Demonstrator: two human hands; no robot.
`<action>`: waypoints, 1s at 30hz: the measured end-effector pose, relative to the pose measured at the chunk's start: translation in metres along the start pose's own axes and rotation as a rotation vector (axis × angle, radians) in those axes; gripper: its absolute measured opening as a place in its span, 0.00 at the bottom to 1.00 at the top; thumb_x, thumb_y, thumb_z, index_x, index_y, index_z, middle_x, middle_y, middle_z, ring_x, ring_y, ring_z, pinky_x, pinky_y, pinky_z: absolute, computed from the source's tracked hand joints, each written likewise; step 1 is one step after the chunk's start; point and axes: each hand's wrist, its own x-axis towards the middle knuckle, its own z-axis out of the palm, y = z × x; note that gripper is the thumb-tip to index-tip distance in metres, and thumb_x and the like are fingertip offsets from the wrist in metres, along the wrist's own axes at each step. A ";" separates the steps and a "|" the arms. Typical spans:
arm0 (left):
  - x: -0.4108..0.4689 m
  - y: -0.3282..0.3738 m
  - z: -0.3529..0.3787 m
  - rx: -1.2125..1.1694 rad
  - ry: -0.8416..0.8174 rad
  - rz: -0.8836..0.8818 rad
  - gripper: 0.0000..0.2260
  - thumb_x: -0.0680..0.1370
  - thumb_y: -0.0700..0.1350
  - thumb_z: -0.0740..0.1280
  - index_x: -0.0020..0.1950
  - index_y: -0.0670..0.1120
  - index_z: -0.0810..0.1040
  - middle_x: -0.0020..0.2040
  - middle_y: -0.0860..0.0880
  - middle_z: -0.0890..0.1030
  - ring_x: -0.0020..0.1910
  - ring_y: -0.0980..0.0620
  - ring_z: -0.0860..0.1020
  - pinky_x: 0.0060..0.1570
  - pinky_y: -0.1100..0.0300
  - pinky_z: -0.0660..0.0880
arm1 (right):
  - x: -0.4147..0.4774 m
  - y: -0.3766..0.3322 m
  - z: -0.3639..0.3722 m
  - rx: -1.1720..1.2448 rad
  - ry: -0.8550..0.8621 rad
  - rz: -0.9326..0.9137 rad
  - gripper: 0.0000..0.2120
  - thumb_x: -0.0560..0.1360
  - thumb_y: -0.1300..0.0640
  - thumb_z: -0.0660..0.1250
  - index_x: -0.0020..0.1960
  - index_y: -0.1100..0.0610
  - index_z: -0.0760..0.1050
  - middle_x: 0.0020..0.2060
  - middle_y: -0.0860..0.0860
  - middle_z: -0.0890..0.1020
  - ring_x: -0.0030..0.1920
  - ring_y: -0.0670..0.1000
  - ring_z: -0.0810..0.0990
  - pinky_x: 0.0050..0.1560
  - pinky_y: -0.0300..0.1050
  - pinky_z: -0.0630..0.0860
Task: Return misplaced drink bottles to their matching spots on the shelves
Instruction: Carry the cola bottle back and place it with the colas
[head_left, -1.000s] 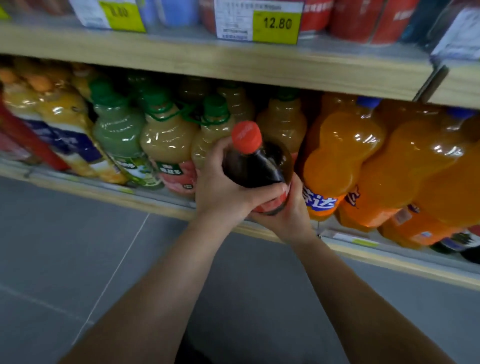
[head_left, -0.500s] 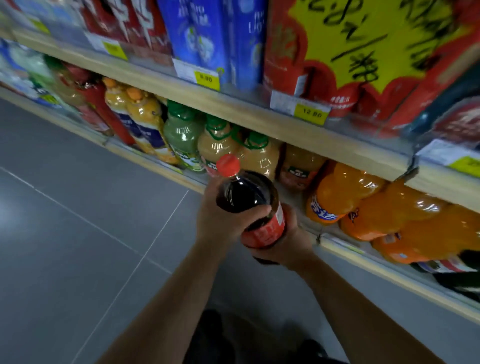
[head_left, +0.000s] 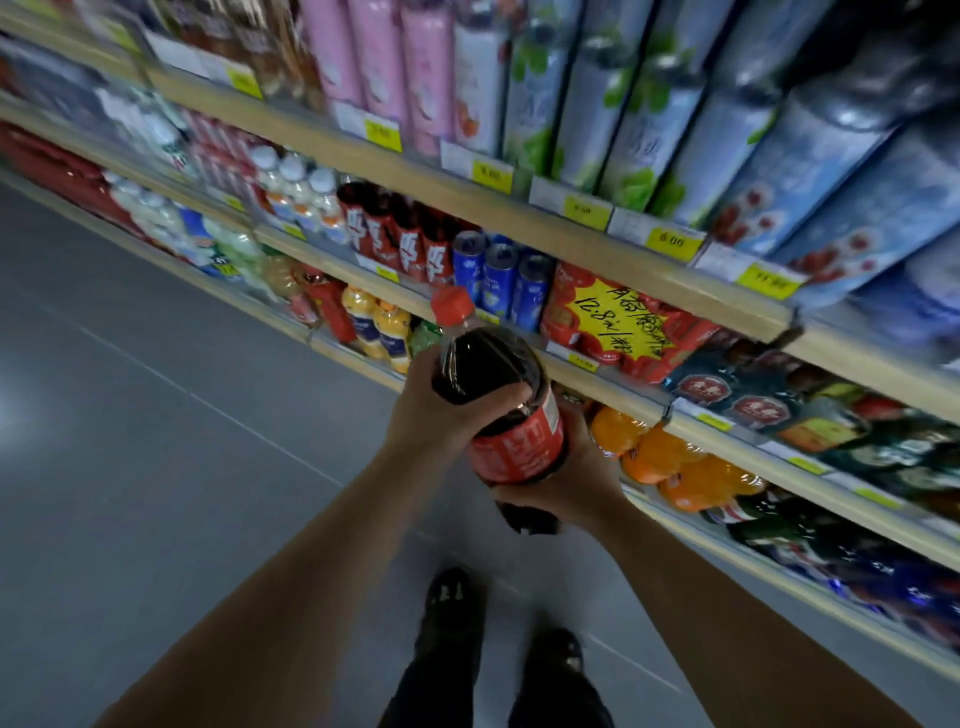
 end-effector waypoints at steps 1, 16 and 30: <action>-0.011 0.010 -0.012 -0.022 -0.032 0.006 0.31 0.52 0.64 0.77 0.52 0.64 0.73 0.49 0.63 0.80 0.48 0.64 0.78 0.42 0.65 0.77 | -0.012 -0.013 -0.001 0.024 -0.007 0.003 0.55 0.43 0.32 0.77 0.65 0.35 0.55 0.46 0.32 0.73 0.46 0.36 0.74 0.44 0.33 0.72; -0.207 0.026 -0.094 -0.363 0.049 0.099 0.35 0.51 0.52 0.80 0.56 0.55 0.76 0.50 0.54 0.83 0.50 0.55 0.81 0.45 0.58 0.80 | -0.171 -0.106 0.008 0.198 -0.375 -0.275 0.45 0.54 0.47 0.83 0.66 0.41 0.63 0.58 0.43 0.79 0.59 0.40 0.77 0.56 0.38 0.76; -0.204 -0.026 -0.278 -0.408 0.165 -0.123 0.33 0.50 0.63 0.76 0.53 0.58 0.75 0.47 0.54 0.84 0.42 0.55 0.83 0.31 0.63 0.77 | -0.161 -0.201 0.161 -0.064 -0.691 -0.255 0.32 0.58 0.51 0.82 0.53 0.27 0.72 0.53 0.34 0.81 0.54 0.35 0.79 0.53 0.34 0.75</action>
